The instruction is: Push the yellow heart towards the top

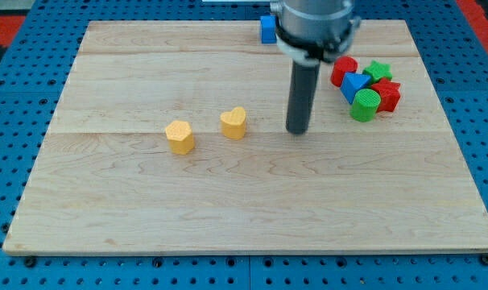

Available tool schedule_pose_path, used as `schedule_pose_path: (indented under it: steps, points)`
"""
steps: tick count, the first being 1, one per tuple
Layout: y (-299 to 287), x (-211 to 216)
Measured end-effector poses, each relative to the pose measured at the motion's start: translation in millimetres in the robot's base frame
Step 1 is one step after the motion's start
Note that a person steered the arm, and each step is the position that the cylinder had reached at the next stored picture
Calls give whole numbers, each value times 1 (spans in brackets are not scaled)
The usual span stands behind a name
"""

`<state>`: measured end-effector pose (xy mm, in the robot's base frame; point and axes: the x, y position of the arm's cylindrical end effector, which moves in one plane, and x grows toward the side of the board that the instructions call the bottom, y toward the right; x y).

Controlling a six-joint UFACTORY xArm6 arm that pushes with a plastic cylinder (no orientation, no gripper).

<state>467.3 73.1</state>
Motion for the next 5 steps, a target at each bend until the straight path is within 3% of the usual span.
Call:
schedule_pose_path:
  steps: [1,2,5]
  points:
    - [-42,37]
    - [-92,19]
    - [-78,-109]
